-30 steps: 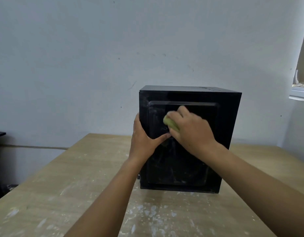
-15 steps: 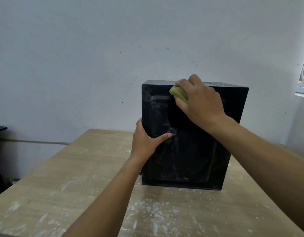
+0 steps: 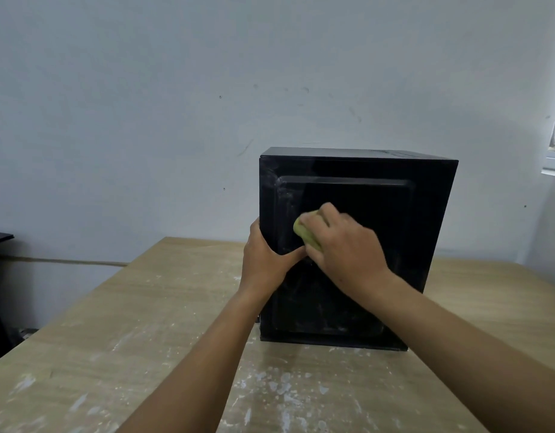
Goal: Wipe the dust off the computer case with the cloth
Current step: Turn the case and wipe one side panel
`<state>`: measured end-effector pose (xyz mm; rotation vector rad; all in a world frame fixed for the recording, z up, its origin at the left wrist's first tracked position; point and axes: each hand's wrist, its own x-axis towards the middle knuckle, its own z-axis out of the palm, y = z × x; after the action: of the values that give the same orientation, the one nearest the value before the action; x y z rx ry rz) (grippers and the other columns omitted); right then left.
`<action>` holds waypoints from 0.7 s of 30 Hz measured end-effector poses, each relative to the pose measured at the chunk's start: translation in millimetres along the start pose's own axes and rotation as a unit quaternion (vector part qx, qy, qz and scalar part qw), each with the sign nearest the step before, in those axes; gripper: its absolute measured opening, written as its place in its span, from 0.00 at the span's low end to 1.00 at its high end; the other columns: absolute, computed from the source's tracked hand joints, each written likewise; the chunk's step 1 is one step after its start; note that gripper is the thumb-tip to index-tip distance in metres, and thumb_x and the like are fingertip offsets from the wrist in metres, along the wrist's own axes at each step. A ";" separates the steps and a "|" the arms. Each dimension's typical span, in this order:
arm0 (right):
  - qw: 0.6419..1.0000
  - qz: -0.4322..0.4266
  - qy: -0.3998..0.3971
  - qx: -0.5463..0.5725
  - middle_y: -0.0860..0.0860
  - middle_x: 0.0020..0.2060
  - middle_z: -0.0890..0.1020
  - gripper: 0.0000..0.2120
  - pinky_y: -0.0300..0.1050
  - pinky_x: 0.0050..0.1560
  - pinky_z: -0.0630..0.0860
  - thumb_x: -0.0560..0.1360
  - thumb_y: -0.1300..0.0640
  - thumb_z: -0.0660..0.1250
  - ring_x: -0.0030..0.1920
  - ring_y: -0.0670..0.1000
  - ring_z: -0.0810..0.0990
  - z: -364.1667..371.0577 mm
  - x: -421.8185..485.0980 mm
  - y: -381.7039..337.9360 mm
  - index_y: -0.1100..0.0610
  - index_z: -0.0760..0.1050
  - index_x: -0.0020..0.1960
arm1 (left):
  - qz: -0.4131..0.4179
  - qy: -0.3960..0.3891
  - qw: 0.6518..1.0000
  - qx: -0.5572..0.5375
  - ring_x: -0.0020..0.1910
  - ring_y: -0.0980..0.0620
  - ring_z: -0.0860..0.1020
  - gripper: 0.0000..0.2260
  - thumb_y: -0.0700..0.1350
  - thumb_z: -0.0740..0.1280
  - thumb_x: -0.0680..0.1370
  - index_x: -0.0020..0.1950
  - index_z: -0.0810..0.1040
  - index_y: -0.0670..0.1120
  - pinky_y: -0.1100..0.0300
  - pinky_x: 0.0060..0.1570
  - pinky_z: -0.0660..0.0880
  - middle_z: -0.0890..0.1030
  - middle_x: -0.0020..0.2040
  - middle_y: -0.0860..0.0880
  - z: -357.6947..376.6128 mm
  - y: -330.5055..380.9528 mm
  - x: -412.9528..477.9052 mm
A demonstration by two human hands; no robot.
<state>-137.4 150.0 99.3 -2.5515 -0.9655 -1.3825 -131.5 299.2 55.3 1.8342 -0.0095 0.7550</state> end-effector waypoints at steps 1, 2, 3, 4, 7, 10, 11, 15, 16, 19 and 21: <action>1.000 0.002 -0.009 -0.004 0.53 0.43 0.76 0.19 0.41 0.20 0.68 0.65 0.54 0.77 0.32 0.52 0.76 2.3 -2.9 -0.8 0.55 0.76 0.54 | 0.000 0.000 1.000 0.002 0.49 0.68 0.73 0.39 0.50 0.81 0.64 0.70 0.66 0.49 0.77 0.40 0.72 0.73 0.52 0.61 -0.2 -0.4 0.1; 1.000 0.003 -0.012 -0.005 0.53 0.43 0.76 0.20 0.40 0.20 0.66 0.65 0.54 0.77 0.32 0.52 0.76 3.6 -4.0 -0.9 0.55 0.77 0.54 | 0.001 -0.001 1.000 0.003 0.48 0.68 0.73 0.40 0.50 0.81 0.64 0.71 0.66 0.49 0.77 0.40 0.72 0.73 0.52 0.62 -0.3 -0.8 -0.1; 1.000 0.004 -0.010 -0.005 0.53 0.43 0.76 0.19 0.39 0.20 0.66 0.65 0.54 0.77 0.32 0.52 0.76 3.6 -3.8 -0.1 0.55 0.77 0.54 | 0.002 -0.002 1.000 0.002 0.48 0.68 0.73 0.40 0.50 0.81 0.65 0.71 0.65 0.49 0.77 0.40 0.72 0.73 0.51 0.63 -0.1 -0.7 -0.2; 1.000 0.003 -0.006 -0.003 0.53 0.43 0.76 0.18 0.40 0.21 0.66 0.66 0.54 0.77 0.32 0.52 0.76 2.4 -2.5 0.6 0.55 0.77 0.54 | 0.002 -0.002 1.000 0.000 0.48 0.68 0.73 0.40 0.50 0.81 0.64 0.71 0.65 0.49 0.78 0.40 0.72 0.73 0.51 0.63 -0.3 -0.6 -0.7; 1.000 0.008 0.016 0.012 0.53 0.44 0.76 0.16 0.41 0.22 0.68 0.69 0.56 0.74 0.33 0.52 0.76 -8.3 8.8 4.8 0.55 0.76 0.55 | 0.004 -0.002 1.000 -0.008 0.49 0.67 0.74 0.41 0.53 0.82 0.63 0.70 0.65 0.49 0.78 0.40 0.72 0.73 0.51 0.63 -0.4 1.7 -0.9; 0.998 0.019 0.053 0.014 0.54 0.45 0.76 0.14 0.41 0.26 0.67 0.71 0.55 0.72 0.33 0.54 0.76 -24.4 32.1 10.4 0.56 0.76 0.56 | 0.002 -0.003 1.000 -0.011 0.51 0.64 0.75 0.43 0.56 0.82 0.62 0.70 0.65 0.50 0.75 0.41 0.73 0.74 0.55 0.60 -1.1 3.1 -1.1; 0.997 0.025 0.066 0.012 0.55 0.45 0.76 0.14 0.42 0.26 0.68 0.72 0.54 0.71 0.33 0.54 0.76 -29.3 41.0 12.4 0.56 0.76 0.56 | 0.001 -0.004 1.000 -0.012 0.52 0.62 0.76 0.43 0.57 0.81 0.62 0.71 0.65 0.49 0.75 0.42 0.73 0.75 0.57 0.59 -1.0 3.1 -1.2; 0.995 0.061 0.073 0.012 0.54 0.49 0.75 0.13 0.43 0.31 0.66 0.76 0.52 0.67 0.35 0.52 0.71 -36.3 63.1 14.3 0.55 0.75 0.58 | 0.000 -0.006 1.000 -0.014 0.57 0.58 0.74 0.44 0.57 0.81 0.62 0.71 0.64 0.49 0.74 0.47 0.71 0.74 0.60 0.56 -0.8 3.5 -1.4; 0.995 0.057 0.076 0.013 0.53 0.49 0.75 0.13 0.43 0.30 0.66 0.75 0.52 0.68 0.36 0.53 0.73 -34.4 62.8 11.7 0.55 0.75 0.58 | 0.000 -0.006 1.000 -0.014 0.57 0.58 0.74 0.43 0.57 0.81 0.62 0.71 0.64 0.49 0.74 0.46 0.71 0.74 0.60 0.56 -1.3 3.8 -1.4; 0.996 0.031 0.083 0.018 0.54 0.46 0.76 0.13 0.43 0.27 0.71 0.73 0.54 0.70 0.35 0.54 0.77 -24.8 52.9 1.4 0.56 0.76 0.56 | 0.004 -0.007 1.000 -0.017 0.56 0.59 0.75 0.43 0.56 0.82 0.62 0.70 0.65 0.49 0.73 0.45 0.73 0.75 0.59 0.57 -1.3 3.5 -1.3; 0.998 0.022 0.065 0.012 0.54 0.45 0.75 0.13 0.44 0.25 0.72 0.72 0.55 0.72 0.33 0.54 0.76 -15.0 41.6 -6.0 0.56 0.76 0.55 | 0.008 -0.008 1.000 -0.017 0.54 0.61 0.76 0.40 0.55 0.82 0.63 0.69 0.65 0.51 0.73 0.43 0.73 0.75 0.56 0.60 -1.7 4.1 -1.8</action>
<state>-135.4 169.8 139.3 -2.4150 -0.8944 -1.4948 -135.2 298.4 58.3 1.8097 -0.0468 0.7470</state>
